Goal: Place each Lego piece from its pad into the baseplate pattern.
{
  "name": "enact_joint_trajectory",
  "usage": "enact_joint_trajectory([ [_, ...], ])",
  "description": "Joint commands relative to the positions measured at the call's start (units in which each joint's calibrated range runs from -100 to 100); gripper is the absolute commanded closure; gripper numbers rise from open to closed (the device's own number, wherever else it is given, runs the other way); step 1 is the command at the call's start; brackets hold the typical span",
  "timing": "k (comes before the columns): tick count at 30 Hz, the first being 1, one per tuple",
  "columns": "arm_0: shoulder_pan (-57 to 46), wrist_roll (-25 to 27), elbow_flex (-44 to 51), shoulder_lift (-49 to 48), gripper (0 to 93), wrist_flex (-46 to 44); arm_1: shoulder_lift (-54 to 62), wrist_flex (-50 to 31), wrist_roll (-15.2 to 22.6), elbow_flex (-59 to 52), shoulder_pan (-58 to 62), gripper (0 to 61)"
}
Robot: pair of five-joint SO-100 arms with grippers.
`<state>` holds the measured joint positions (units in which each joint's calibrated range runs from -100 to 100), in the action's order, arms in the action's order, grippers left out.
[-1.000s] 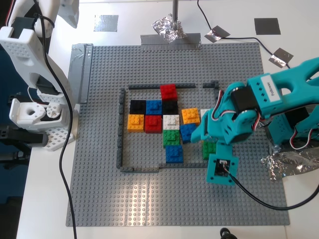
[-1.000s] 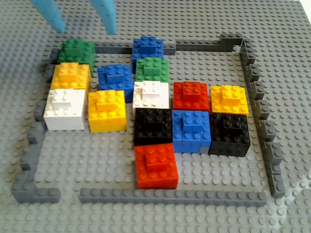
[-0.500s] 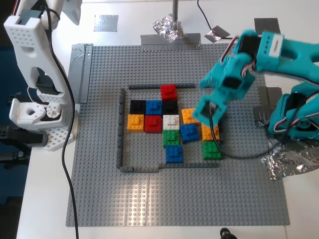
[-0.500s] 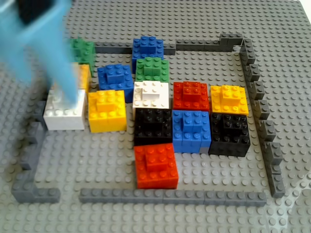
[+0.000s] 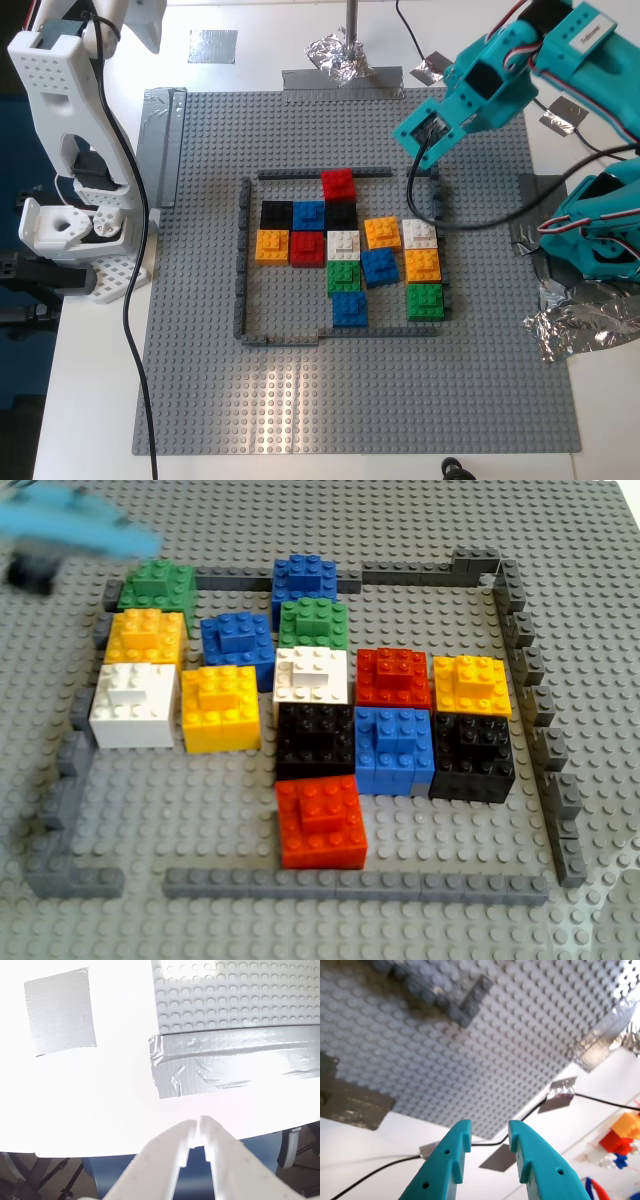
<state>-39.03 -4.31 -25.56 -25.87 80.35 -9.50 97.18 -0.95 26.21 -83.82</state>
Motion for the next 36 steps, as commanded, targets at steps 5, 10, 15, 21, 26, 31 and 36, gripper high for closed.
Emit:
enact_joint_trajectory([
  [5,-16.07,2.53,8.36,4.58,84.5,0.21,2.37,-1.33,0.64,-1.51,0.07,61.2],
  [10,-22.09,2.53,16.85,12.39,84.4,0.29,3.92,-3.37,0.78,-5.31,0.43,61.2],
  [15,-27.02,3.21,25.88,20.03,84.4,0.29,4.09,-3.86,0.15,-5.85,0.65,61.2],
  [21,-32.17,4.87,28.31,23.12,84.4,-0.20,4.09,-4.26,0.05,-6.12,0.58,61.2],
  [26,-34.64,5.22,28.41,23.29,84.4,-0.28,4.09,-4.34,-0.19,-6.12,0.43,61.2],
  [31,-35.58,5.22,28.41,23.29,84.4,-0.28,4.18,-4.10,-0.19,-6.12,0.36,61.2],
  [36,-35.36,5.22,28.41,23.29,84.4,-0.28,4.43,-3.21,-0.24,-6.12,0.58,61.2],
])
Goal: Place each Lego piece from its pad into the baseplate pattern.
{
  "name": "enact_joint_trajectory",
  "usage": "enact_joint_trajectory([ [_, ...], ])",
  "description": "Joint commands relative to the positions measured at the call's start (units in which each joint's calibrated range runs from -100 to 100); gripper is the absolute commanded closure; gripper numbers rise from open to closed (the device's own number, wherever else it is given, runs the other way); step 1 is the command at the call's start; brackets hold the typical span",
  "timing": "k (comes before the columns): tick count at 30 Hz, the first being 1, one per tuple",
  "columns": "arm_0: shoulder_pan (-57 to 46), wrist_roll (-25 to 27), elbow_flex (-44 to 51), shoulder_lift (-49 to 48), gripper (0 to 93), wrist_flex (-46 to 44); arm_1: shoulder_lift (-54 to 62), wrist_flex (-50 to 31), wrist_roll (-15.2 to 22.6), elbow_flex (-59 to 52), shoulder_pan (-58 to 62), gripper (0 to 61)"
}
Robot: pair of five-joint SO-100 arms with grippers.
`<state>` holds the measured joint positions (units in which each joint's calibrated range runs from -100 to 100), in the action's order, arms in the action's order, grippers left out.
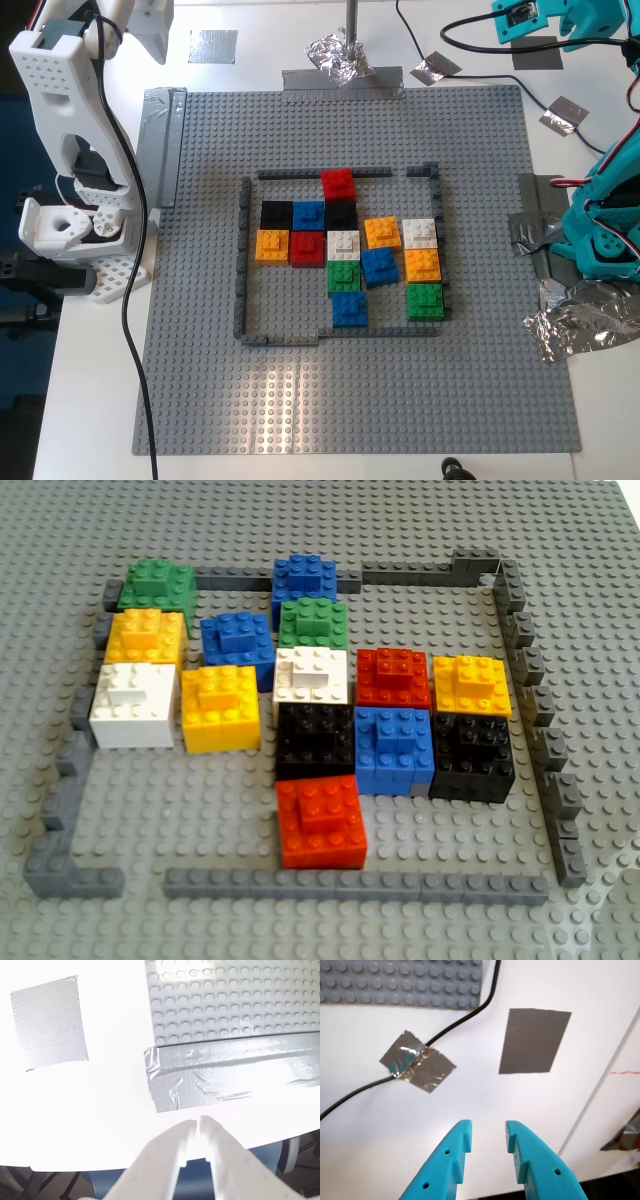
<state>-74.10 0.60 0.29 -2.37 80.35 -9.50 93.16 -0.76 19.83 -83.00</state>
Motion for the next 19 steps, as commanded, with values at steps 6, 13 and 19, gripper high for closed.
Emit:
enact_joint_trajectory([
  [6,-0.22,0.25,1.65,-0.04,84.9,-0.28,4.43,0.65,-0.29,0.08,-0.10,61.2],
  [13,0.15,0.01,1.56,-0.04,84.9,-0.28,4.52,0.41,-0.44,-0.55,-0.39,61.2],
  [19,0.07,0.16,1.56,-0.04,84.9,-0.28,4.78,0.41,-0.44,-0.73,-0.46,61.2],
])
